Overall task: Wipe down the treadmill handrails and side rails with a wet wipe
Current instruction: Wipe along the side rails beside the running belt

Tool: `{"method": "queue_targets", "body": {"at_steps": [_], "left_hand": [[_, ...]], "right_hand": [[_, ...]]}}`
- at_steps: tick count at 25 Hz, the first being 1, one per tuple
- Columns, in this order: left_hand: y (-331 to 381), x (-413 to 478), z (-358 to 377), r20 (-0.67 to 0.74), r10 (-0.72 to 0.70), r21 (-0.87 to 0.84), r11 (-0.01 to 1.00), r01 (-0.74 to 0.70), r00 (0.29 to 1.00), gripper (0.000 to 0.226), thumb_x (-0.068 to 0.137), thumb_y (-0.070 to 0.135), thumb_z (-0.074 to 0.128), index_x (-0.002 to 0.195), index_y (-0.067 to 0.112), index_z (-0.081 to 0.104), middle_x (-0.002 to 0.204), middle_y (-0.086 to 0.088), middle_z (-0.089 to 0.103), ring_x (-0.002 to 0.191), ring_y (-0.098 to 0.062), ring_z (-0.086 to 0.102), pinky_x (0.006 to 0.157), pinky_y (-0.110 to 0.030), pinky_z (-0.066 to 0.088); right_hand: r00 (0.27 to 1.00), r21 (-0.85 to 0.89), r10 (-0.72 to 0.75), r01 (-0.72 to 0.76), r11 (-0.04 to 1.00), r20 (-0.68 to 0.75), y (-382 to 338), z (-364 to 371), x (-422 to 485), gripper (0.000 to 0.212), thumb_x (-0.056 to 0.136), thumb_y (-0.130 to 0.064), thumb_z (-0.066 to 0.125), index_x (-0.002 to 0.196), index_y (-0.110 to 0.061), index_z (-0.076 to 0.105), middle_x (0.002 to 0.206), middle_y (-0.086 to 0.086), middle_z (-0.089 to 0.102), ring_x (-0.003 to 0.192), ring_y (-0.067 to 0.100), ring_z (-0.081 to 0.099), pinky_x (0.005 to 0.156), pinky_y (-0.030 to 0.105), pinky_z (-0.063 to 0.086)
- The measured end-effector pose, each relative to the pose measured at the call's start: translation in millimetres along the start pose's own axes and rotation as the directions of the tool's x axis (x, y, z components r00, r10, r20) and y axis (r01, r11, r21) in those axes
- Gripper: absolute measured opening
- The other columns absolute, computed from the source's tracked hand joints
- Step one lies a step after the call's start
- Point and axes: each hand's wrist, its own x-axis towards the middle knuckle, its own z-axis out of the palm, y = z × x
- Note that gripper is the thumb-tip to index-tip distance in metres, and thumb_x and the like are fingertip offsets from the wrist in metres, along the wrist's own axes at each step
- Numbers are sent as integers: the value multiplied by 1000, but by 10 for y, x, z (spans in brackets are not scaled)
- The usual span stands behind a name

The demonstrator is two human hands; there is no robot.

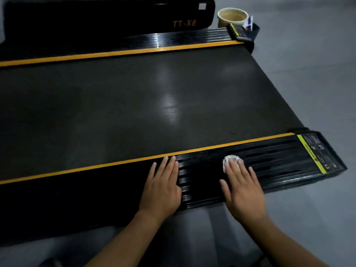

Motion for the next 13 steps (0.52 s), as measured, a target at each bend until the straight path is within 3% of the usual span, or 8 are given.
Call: {"method": "queue_targets", "body": {"at_steps": [2, 4, 6, 8, 10, 12, 13], "left_hand": [[-15, 3, 10, -5, -10, 1, 1000, 10, 1000, 70, 84, 31, 38, 149, 6, 51, 160, -10, 43, 152, -26, 35, 122, -53, 31], [-11, -7, 18, -4, -14, 8, 1000, 14, 1000, 71, 84, 32, 38, 149, 7, 51, 160, -9, 43, 152, -25, 34, 122, -51, 30], [-4, -12, 6, -7, -22, -11, 1000, 21, 1000, 70, 84, 31, 39, 149, 7, 51, 160, -9, 44, 152, -24, 35, 123, -51, 30], [2, -11, -10, -26, -29, -24, 999, 28, 999, 68, 85, 29, 39, 148, 7, 53, 159, -8, 45, 151, -25, 36, 122, -51, 31], [13, -19, -21, -27, -36, -19, 999, 35, 999, 67, 86, 28, 38, 147, 7, 53, 158, -8, 46, 150, -25, 37, 122, -51, 31], [19, -18, -23, -11, -37, -12, 999, 37, 999, 66, 87, 28, 37, 148, 7, 53, 159, -7, 45, 151, -24, 35, 123, -50, 30], [16, -12, -21, -6, -38, -10, 999, 38, 999, 66, 88, 28, 37, 148, 7, 52, 160, -7, 44, 152, -24, 35, 123, -50, 29]], "right_hand": [[995, 44, -66, 63, 997, 71, -305, 129, 99, 73, 106, -57, 26, 153, -5, 44, 164, 14, 35, 153, 35, 30, 122, 51, 26], [953, 83, -269, 259, 962, 140, -706, 228, 141, 76, 105, -62, 22, 156, -9, 40, 166, 11, 32, 155, 31, 25, 122, 47, 22], [918, 58, -367, 362, 930, 150, -651, 199, 277, 74, 104, -62, 22, 156, -13, 42, 163, 6, 38, 153, 25, 30, 121, 46, 21], [947, 12, -295, 296, 955, 131, -246, 103, 360, 71, 103, -60, 26, 156, -15, 42, 162, 5, 41, 151, 23, 35, 122, 47, 22], [985, -3, -120, 121, 993, 124, 135, 12, 384, 72, 103, -58, 25, 156, -14, 41, 163, 7, 38, 153, 25, 33, 122, 50, 25], [992, -8, -7, 8, 1000, 124, 79, 29, 408, 77, 102, -59, 23, 155, -7, 42, 162, 13, 39, 152, 32, 32, 120, 55, 28], [990, 20, -26, 24, 1000, 141, -118, 61, 418, 79, 101, -61, 24, 154, -4, 41, 162, 16, 38, 152, 35, 32, 120, 55, 29]]}}
